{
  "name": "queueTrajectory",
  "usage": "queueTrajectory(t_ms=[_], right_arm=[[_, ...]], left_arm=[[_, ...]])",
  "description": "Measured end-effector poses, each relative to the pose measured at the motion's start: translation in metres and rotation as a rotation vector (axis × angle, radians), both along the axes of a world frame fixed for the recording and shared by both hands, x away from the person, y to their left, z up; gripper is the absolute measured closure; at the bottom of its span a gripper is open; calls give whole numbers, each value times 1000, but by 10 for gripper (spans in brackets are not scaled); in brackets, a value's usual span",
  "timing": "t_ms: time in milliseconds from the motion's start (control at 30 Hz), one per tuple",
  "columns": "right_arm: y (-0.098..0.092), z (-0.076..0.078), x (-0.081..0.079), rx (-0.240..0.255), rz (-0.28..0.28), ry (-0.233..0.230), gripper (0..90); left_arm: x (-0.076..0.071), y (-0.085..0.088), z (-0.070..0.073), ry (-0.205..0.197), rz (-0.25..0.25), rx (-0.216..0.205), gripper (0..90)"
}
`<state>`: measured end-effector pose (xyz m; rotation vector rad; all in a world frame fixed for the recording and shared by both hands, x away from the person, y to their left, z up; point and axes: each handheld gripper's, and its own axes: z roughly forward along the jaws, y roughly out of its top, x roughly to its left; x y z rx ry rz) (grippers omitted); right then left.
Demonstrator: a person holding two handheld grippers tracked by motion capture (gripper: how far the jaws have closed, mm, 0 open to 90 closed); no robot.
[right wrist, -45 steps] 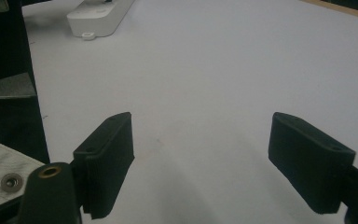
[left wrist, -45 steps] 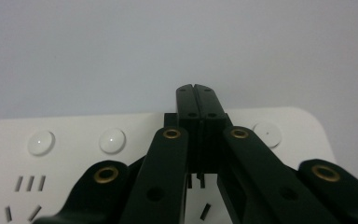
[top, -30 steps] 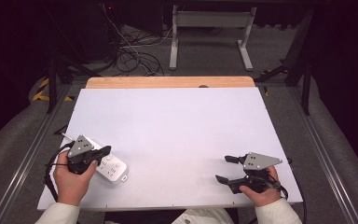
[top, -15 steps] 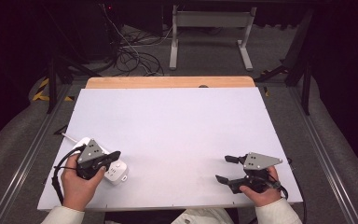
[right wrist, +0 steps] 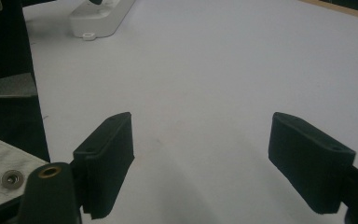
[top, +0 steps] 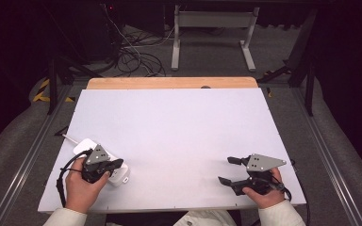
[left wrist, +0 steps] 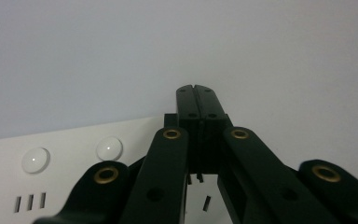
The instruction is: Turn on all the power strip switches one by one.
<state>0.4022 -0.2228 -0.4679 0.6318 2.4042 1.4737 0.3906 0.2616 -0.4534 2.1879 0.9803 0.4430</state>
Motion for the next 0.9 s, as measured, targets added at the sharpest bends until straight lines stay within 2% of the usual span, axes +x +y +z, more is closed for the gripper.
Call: queueTrajectory(t_ms=[233,500,633,733,900], right_arm=[[0,0,0,0,1,-1,228],[0,0,0,-1,0,-1,228],[0,0,-1,0,1,-2,227],[0,0,-1,-4,2,-3,227],[1,0,-1,-3,3,-2,227]], left_arm=[[2,-1,-4,17,11,31,900],[2,0,-5,19,21,22,900],[3,0,-5,15,34,41,900],[3,2,-6,21,53,34,900],[2,2,-6,12,53,41,900]])
